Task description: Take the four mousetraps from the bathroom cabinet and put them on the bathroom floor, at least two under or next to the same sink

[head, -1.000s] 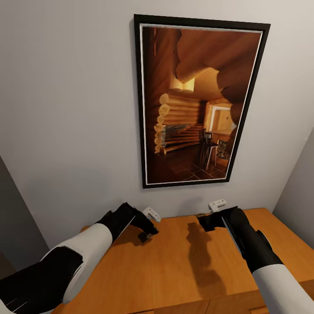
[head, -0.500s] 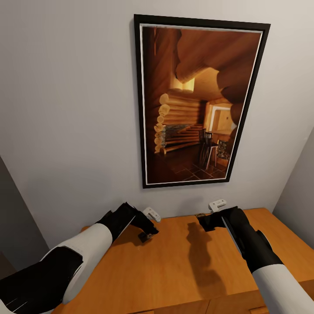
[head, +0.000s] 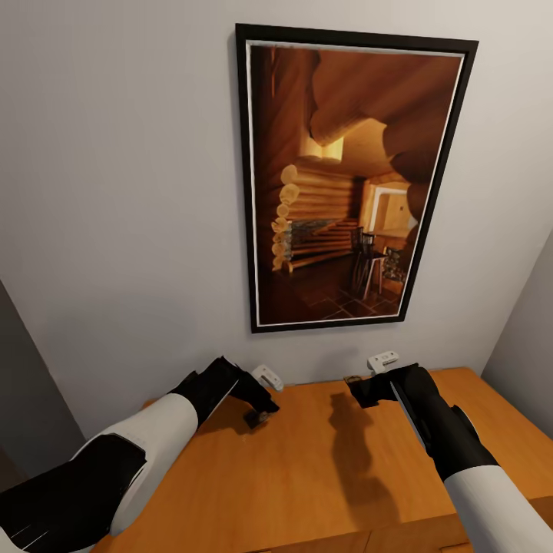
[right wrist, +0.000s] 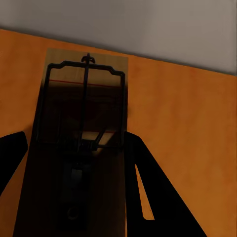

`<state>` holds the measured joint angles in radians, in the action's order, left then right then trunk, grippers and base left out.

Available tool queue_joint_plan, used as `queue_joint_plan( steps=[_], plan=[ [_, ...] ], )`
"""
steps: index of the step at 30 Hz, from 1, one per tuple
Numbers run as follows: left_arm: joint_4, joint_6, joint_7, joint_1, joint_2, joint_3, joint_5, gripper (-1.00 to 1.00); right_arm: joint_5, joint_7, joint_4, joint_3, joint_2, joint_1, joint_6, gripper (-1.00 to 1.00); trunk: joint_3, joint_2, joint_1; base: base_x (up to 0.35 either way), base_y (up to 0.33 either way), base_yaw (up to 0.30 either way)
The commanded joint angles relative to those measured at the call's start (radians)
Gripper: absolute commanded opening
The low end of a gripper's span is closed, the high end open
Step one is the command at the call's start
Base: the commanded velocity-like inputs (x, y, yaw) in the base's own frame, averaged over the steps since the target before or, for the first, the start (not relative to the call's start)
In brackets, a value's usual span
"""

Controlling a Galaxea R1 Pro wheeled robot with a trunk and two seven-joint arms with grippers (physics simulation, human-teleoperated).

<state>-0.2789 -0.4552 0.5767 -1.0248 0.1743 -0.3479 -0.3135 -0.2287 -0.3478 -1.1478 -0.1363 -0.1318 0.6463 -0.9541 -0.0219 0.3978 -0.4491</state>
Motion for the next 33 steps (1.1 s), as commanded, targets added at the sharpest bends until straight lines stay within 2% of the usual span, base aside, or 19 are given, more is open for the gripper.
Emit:
queue_joint_plan(
  steps=[1,18,33],
  plan=[
    [-0.002,-0.004,0.007,-0.001,0.0,0.003,-0.01,1.0,-0.011,-0.008,-0.001,-0.002,-0.001,0.001,-0.003,-1.0,-0.002,0.002,-0.001,0.154,0.0,0.0],
    [-0.002,-0.005,0.009,-0.001,0.0,0.003,-0.01,1.0,-0.011,-0.008,-0.001,-0.002,-0.001,0.001,-0.003,-1.0,-0.002,0.002,-0.001,0.023,0.0,0.0],
    [-0.002,-0.005,0.009,-0.001,0.0,0.003,-0.01,1.0,-0.011,-0.008,-0.001,-0.001,-0.001,0.001,0.027,-1.0,-0.002,0.002,-0.001,0.0,0.0,0.0]
  ],
)
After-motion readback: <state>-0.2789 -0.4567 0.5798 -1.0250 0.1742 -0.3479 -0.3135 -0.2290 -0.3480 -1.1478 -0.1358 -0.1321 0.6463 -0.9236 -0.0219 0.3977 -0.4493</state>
